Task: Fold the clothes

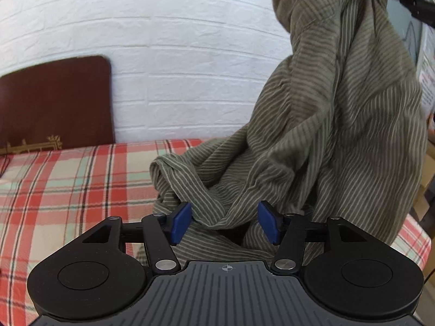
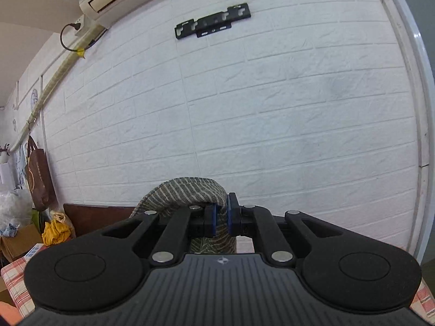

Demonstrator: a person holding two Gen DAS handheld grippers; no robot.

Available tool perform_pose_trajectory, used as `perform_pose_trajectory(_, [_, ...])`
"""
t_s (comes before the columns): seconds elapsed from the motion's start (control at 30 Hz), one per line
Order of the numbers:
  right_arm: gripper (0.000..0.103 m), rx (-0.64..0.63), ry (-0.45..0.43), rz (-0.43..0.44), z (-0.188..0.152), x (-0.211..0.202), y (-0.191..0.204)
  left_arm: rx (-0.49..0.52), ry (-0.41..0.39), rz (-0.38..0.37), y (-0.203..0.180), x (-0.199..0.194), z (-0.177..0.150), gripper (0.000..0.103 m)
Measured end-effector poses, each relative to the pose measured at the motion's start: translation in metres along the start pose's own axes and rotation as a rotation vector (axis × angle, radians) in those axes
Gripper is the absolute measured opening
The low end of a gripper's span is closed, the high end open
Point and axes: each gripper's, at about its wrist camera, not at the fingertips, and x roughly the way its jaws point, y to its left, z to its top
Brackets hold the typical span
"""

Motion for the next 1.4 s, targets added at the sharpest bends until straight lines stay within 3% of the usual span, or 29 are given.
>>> perform_pose_trajectory(0.17, [0.008,-0.016,-0.007,-0.066,0.001,-0.019,-0.014,0.069,-0.025,-0.053,-0.023,0.008,0.008,0.075])
perform_pose_trajectory(0.33, [0.008,-0.021,0.002,-0.102,-0.004,-0.032,-0.025,0.196,-0.047,-0.195,-0.063,0.023,0.017,0.075])
perform_pose_trajectory(0.47, [0.008,-0.021,0.006,-0.118,-0.008,-0.045,-0.035,0.230,-0.029,-0.252,-0.086,0.044,0.025,0.074])
perform_pose_trajectory(0.53, [0.008,-0.023,0.008,-0.127,-0.010,-0.052,-0.040,0.234,-0.010,-0.272,-0.093,0.053,0.027,0.056])
perform_pose_trajectory(0.57, [0.008,-0.023,0.009,-0.132,-0.011,-0.056,-0.042,0.234,0.005,-0.289,-0.096,0.055,0.028,0.025])
perform_pose_trajectory(0.6, [0.008,-0.022,0.011,-0.137,-0.012,-0.058,-0.045,0.226,0.019,-0.309,-0.098,0.056,0.027,0.013])
perform_pose_trajectory(0.67, [0.008,-0.013,0.013,-0.153,-0.016,-0.065,-0.053,0.218,0.025,-0.325,-0.100,0.054,0.026,0.010])
perform_pose_trajectory(0.97, [0.009,0.128,0.084,-0.281,-0.066,-0.081,-0.113,0.151,0.012,-0.327,-0.076,0.038,0.033,0.006])
perform_pose_trajectory(1.2, [0.009,0.303,0.231,-0.340,-0.139,-0.088,-0.149,0.098,0.003,-0.331,-0.061,0.040,0.045,0.006])
perform_pose_trajectory(1.4, [0.010,0.414,0.374,-0.386,-0.199,-0.091,-0.160,0.170,0.046,-0.348,-0.084,0.048,0.034,0.007])
